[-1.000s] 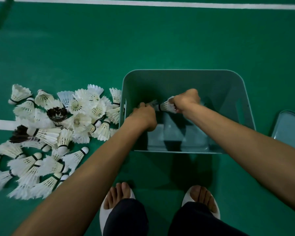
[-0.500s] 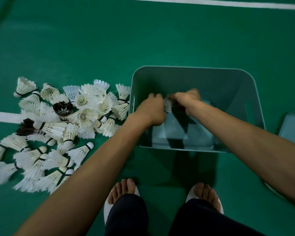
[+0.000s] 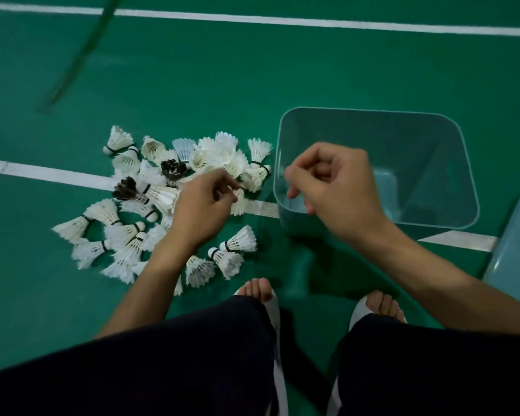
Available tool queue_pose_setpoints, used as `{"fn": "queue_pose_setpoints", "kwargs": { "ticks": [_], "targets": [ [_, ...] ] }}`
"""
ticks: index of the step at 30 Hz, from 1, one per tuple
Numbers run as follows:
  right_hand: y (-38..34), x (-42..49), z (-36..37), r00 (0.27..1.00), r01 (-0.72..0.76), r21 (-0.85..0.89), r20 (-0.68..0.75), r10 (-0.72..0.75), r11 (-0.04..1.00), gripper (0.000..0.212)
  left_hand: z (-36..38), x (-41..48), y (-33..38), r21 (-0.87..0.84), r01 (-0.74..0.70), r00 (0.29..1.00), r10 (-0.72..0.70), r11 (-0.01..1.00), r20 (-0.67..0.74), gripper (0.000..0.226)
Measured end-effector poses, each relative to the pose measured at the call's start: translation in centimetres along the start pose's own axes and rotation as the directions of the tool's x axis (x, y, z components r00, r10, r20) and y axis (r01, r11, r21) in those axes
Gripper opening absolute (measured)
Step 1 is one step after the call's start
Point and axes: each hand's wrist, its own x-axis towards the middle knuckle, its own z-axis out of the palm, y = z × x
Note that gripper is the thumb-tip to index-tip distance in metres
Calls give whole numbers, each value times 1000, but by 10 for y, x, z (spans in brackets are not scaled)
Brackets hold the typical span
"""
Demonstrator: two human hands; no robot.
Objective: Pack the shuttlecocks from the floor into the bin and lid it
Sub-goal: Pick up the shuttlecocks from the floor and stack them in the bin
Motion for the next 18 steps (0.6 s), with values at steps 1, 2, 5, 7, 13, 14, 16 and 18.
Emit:
{"fn": "queue_pose_setpoints", "kwargs": {
  "ticks": [1,2,5,7,13,14,16,18],
  "targets": [
    [1,-5,7,996,-2,29,85,0,1000,15,-5,-8,-16,94,33,998,-38,995,50,25],
    [3,-8,15,984,-33,47,174,25,998,14,-9,-16,-32,196,52,992,-73,979,105,34],
    [25,-14,42,881,-168,-97,431,193,981,8,-11,-42,-71,436,96,955,-206,895,211,46],
    [52,-17,62,820,-158,-321,484,305,934,18,-7,-58,-89,478,144,940,-271,866,209,43],
    [118,-17,94,788,-133,-513,464,404,848,44,10,-83,-118,472,86,934,-236,877,268,44],
    [124,-17,98,788,-131,-502,470,397,855,43,12,-83,-120,482,73,935,-227,873,271,45],
    [137,-15,108,800,-101,-500,473,369,860,38,15,-80,-127,497,74,942,-224,864,249,40],
    [145,-15,116,808,-58,-520,477,346,853,38,17,-79,-133,512,88,943,-237,854,233,33]
  ]
}}
